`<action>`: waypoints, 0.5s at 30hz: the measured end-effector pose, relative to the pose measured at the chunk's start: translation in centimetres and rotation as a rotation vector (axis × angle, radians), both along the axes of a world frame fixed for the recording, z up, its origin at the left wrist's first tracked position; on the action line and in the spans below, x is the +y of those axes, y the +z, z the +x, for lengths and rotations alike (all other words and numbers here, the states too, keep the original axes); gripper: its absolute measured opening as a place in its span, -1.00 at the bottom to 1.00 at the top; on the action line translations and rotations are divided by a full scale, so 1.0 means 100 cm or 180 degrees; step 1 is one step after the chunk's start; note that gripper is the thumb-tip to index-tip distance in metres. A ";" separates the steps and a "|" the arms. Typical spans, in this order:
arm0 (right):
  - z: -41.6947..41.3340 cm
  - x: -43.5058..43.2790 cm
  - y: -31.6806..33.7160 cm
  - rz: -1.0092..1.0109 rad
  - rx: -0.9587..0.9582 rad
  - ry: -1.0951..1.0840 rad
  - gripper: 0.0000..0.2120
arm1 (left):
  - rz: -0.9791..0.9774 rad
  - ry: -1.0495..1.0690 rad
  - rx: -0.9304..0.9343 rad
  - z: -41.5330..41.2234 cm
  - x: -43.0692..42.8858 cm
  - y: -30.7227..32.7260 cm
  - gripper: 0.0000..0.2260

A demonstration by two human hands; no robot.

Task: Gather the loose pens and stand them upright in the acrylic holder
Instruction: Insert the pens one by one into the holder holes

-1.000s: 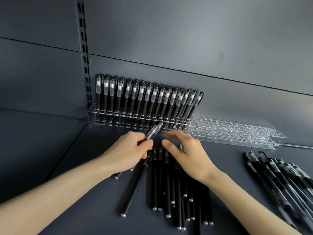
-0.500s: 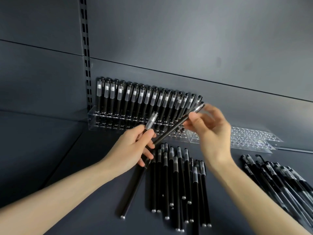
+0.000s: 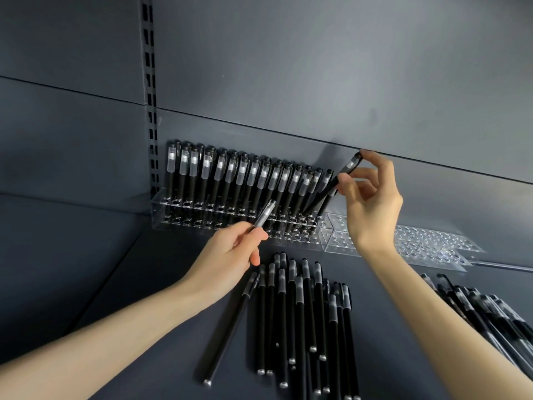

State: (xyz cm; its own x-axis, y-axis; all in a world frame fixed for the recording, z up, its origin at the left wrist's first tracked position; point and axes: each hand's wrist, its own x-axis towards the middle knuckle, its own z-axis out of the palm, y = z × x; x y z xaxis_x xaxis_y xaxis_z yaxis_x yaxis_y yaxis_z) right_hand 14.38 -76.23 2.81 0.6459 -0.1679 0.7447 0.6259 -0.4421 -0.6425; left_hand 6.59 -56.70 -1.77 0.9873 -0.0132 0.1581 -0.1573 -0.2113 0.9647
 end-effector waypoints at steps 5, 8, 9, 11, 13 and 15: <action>0.009 0.007 -0.003 -0.0347 0.0099 0.0100 -0.73 | -0.0195 0.0017 0.0020 0.001 0.001 0.000 -0.82; 0.013 0.009 -0.005 -0.0626 0.0212 0.0135 -0.76 | -0.0266 0.0020 0.0035 0.002 0.001 0.000 -0.83; 0.013 0.010 -0.005 -0.0694 0.0257 0.0137 -0.76 | -0.0279 0.0020 0.0037 0.001 0.000 0.000 -0.83; 0.014 0.010 -0.006 -0.0840 0.0324 0.0147 -0.75 | -0.0291 0.0021 0.0039 0.001 0.000 0.000 -0.83; 0.014 0.009 -0.006 -0.0999 0.0354 0.0127 -0.76 | -0.0273 0.0013 0.0040 0.000 0.000 0.001 -0.83; 0.012 0.008 -0.005 -0.1033 0.0381 0.0101 -0.78 | -0.0266 0.0005 0.0037 0.001 0.000 0.001 -0.83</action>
State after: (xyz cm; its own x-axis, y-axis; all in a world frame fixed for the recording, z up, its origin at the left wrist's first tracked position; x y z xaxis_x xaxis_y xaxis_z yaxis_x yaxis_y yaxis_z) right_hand 15.61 -75.44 2.30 0.7331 0.0867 0.6746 0.5712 -0.6169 -0.5414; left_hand 6.65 -56.72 -1.68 0.9891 0.0011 0.1472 -0.1458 -0.1303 0.9807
